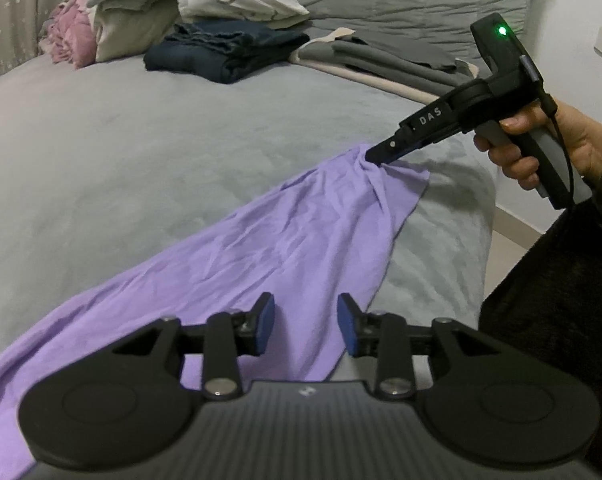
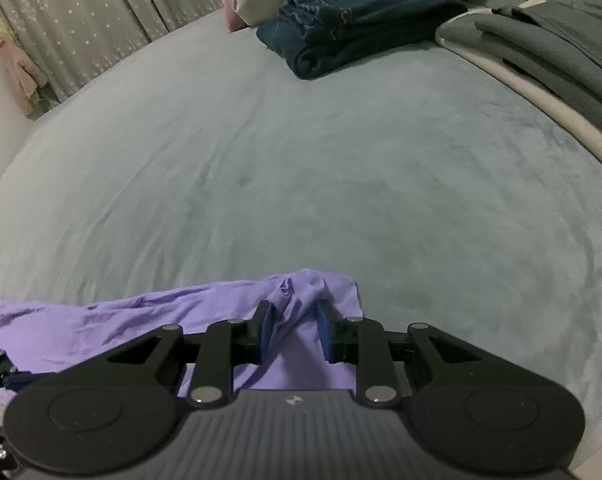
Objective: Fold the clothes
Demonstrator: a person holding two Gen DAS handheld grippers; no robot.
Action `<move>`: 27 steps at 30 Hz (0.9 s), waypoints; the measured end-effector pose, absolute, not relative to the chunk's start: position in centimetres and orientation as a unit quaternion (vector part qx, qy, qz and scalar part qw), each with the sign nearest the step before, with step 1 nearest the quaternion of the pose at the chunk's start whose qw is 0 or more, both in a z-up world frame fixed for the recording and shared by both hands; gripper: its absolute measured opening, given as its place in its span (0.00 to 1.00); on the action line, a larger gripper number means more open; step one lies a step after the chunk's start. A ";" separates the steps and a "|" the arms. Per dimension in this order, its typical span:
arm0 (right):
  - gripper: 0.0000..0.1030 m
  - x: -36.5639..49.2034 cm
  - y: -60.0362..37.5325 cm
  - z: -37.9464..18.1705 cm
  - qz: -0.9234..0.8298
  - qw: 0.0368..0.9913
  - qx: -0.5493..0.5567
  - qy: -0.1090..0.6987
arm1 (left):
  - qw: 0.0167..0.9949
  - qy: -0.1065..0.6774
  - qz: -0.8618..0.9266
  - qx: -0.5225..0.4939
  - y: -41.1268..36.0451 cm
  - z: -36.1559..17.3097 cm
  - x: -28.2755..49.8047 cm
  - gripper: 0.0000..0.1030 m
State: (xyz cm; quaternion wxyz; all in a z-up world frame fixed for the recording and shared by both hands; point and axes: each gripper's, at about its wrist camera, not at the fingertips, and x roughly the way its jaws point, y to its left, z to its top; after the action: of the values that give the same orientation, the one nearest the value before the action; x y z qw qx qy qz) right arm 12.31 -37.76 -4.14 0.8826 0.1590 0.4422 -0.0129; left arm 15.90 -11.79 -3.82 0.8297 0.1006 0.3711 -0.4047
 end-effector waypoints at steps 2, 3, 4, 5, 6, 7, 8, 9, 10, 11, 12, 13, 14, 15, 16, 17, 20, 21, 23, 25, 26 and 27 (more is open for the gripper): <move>0.05 11.7 -37.8 -3.7 -0.017 0.885 0.165 0.435 | 0.831 0.372 -0.402 0.101 -11.7 -3.9 16.0 0.36; 0.04 11.0 -37.7 -3.4 -0.024 0.886 0.162 0.433 | 0.832 0.372 -0.400 0.101 -11.6 -3.9 16.1 0.36; 0.03 10.5 -37.6 -3.1 -0.031 0.888 0.160 0.430 | 0.833 0.372 -0.397 0.100 -11.4 -3.8 16.1 0.36; 0.03 10.0 -37.6 -2.7 -0.037 0.889 0.158 0.427 | 0.833 0.373 -0.396 0.100 -11.4 -3.8 16.2 0.37; 0.03 9.5 -37.7 -2.3 -0.044 0.890 0.160 0.425 | 0.834 0.372 -0.394 0.099 -11.3 -3.8 16.3 0.37; 0.03 9.2 -37.8 -2.1 -0.047 0.891 0.162 0.421 | 0.835 0.372 -0.393 0.099 -11.2 -3.8 16.4 0.38; 0.03 8.7 -37.9 -1.9 -0.048 0.893 0.166 0.415 | 0.836 0.372 -0.391 0.100 -11.2 -3.8 16.5 0.38; 0.03 8.3 -38.1 -1.8 -0.049 0.894 0.172 0.412 | 0.837 0.372 -0.389 0.099 -11.2 -3.8 16.6 0.38; 0.04 8.3 -38.3 -2.0 -0.048 0.893 0.176 0.412 | 0.838 0.372 -0.386 0.098 -11.1 -3.9 16.7 0.38; 0.04 8.6 -38.4 -2.4 -0.046 0.890 0.183 0.416 | 0.839 0.373 -0.384 0.096 -11.1 -3.9 16.8 0.38; 0.09 9.0 -38.5 -2.8 -0.043 0.886 0.190 0.421 | 0.840 0.373 -0.382 0.093 -11.1 -4.0 16.9 0.38; 0.14 9.2 -38.4 -3.1 -0.041 0.884 0.194 0.423 | 0.842 0.373 -0.380 0.090 -11.0 -4.0 17.0 0.38; 0.15 9.7 -38.4 -3.3 -0.038 0.882 0.201 0.425 | 0.843 0.374 -0.377 0.090 -11.0 -4.1 17.0 0.38; 0.15 10.1 -38.5 -3.6 -0.033 0.880 0.209 0.426 | 0.843 0.375 -0.374 0.091 -11.0 -4.2 17.0 0.38; 0.15 10.4 -38.5 -3.8 -0.032 0.879 0.213 0.426 | 0.845 0.376 -0.370 0.092 -10.9 -4.2 17.0 0.38; 0.15 10.7 -38.4 -4.0 -0.031 0.877 0.215 0.428 | 0.845 0.376 -0.368 0.093 -10.8 -4.3 17.0 0.38; 0.20 11.5 -38.1 -4.3 -0.025 0.874 0.219 0.433 | 0.848 0.376 -0.363 0.092 -10.6 -4.4 16.9 0.40; 0.23 11.7 -37.9 -4.5 -0.017 0.872 0.223 0.436 | 0.849 0.376 -0.360 0.093 -10.6 -4.4 16.9 0.40; 0.23 12.2 -37.2 -5.1 -0.015 0.871 0.213 0.442 | 0.850 0.376 -0.357 0.094 -10.6 -4.5 17.0 0.40; 0.14 12.3 -36.7 -5.2 -0.018 0.875 0.196 0.442 | 0.850 0.376 -0.357 0.096 -10.7 -4.5 17.0 0.41; 0.09 12.2 -36.3 -5.1 -0.019 0.878 0.186 0.440 | 0.850 0.376 -0.357 0.096 -10.7 -4.5 17.0 0.42; 0.08 11.9 -36.2 -4.9 -0.018 0.880 0.182 0.438 | 0.849 0.376 -0.357 0.096 -10.8 -4.5 17.0 0.42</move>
State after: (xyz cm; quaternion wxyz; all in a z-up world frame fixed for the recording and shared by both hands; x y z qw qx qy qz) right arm 11.94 -36.17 -4.90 0.8803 0.1817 0.4378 -0.0184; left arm 16.97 -10.78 -4.48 0.8495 0.0965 0.3764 -0.3570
